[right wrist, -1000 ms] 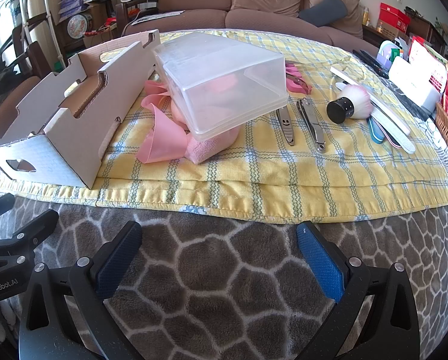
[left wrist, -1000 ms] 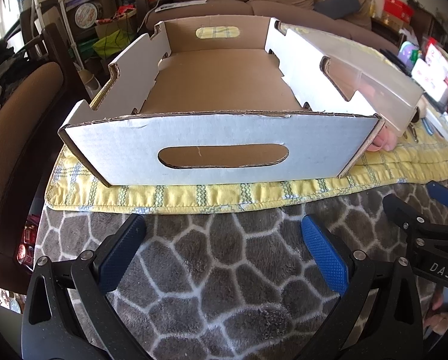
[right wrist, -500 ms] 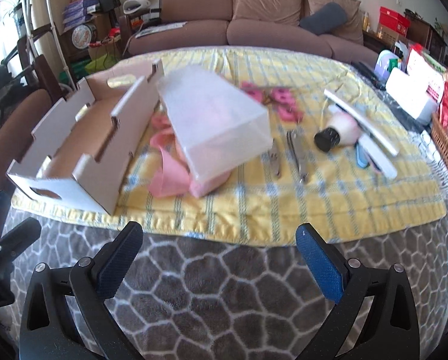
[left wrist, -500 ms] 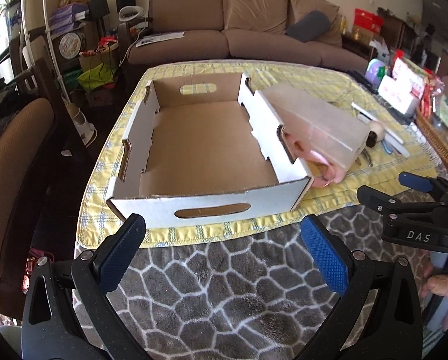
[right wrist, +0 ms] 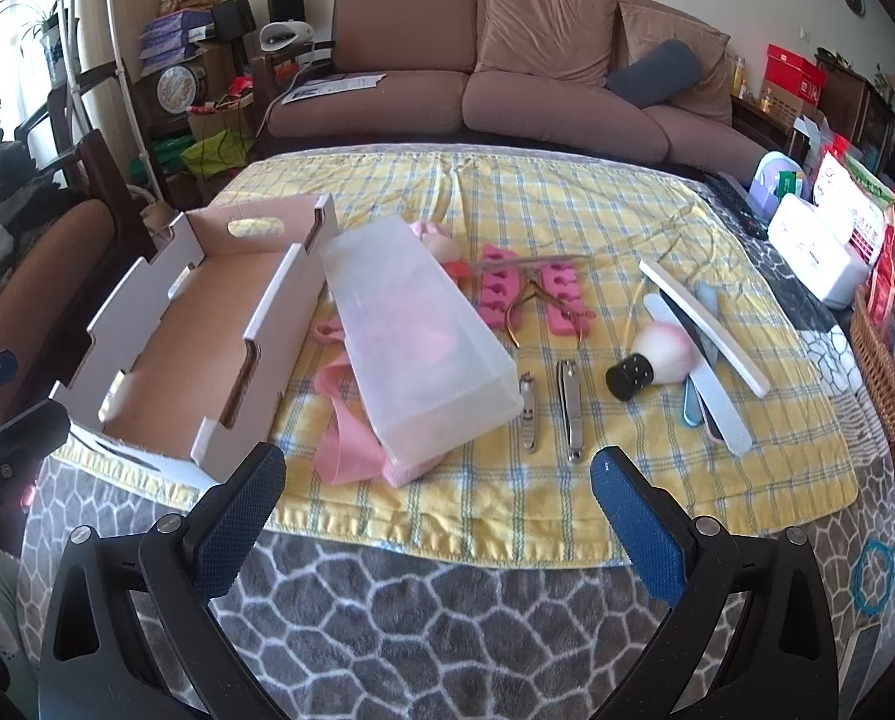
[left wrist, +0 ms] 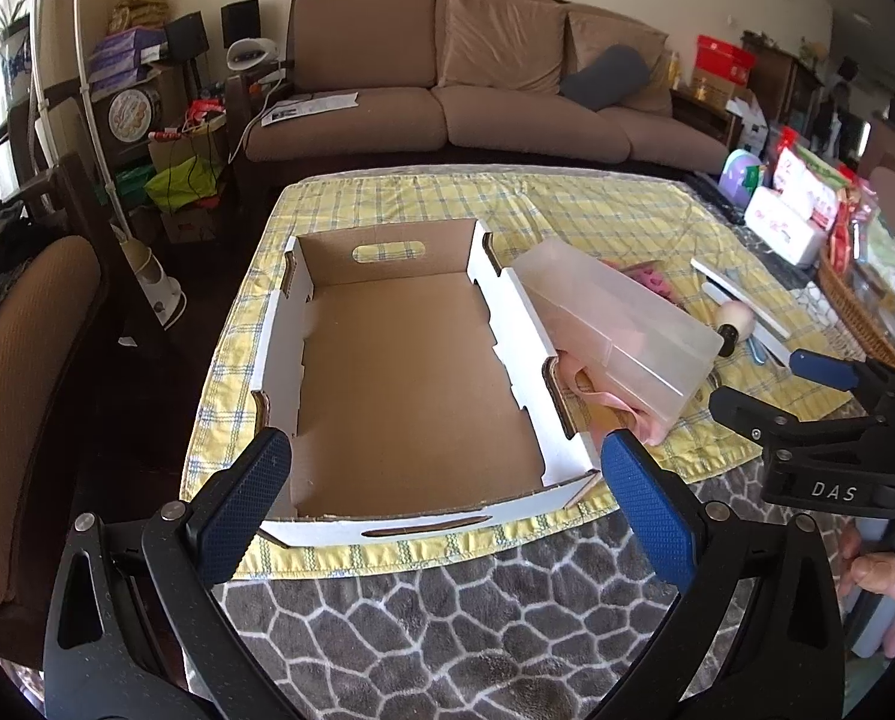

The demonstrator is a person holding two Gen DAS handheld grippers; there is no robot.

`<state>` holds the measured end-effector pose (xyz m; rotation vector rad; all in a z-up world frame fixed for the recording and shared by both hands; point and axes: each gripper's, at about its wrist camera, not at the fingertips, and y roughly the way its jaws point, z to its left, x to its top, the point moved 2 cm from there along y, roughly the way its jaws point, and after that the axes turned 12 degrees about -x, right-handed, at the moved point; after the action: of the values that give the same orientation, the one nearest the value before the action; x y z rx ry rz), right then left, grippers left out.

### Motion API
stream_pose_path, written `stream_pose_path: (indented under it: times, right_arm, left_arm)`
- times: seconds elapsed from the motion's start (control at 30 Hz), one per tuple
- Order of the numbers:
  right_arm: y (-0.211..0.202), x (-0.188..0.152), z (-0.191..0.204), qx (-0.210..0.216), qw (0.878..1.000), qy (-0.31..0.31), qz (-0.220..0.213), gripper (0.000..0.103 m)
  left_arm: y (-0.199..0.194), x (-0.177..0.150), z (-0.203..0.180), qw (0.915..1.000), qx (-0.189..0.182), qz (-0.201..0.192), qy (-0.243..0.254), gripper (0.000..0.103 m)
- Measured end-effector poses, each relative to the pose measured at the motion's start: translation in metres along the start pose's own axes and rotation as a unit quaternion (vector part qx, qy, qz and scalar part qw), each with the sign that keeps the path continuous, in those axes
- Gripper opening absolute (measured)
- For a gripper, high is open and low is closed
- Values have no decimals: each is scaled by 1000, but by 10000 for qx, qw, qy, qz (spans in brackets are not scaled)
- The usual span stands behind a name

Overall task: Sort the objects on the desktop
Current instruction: 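Close the right tool on the clear plastic box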

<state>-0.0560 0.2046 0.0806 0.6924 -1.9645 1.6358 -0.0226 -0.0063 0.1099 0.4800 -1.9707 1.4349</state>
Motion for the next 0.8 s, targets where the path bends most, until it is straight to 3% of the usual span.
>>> stream_pose_path:
  times: [0.43,0.8]
  right_arm:
    - [42,26,11,330,9983,-485,41,103]
    - [81,27,15,522,9957,-731,232,102]
  left_arm:
    - [44,38,-6,9986,-460,214,161,103]
    - [67,45,-11,9946,-876,532,140,103]
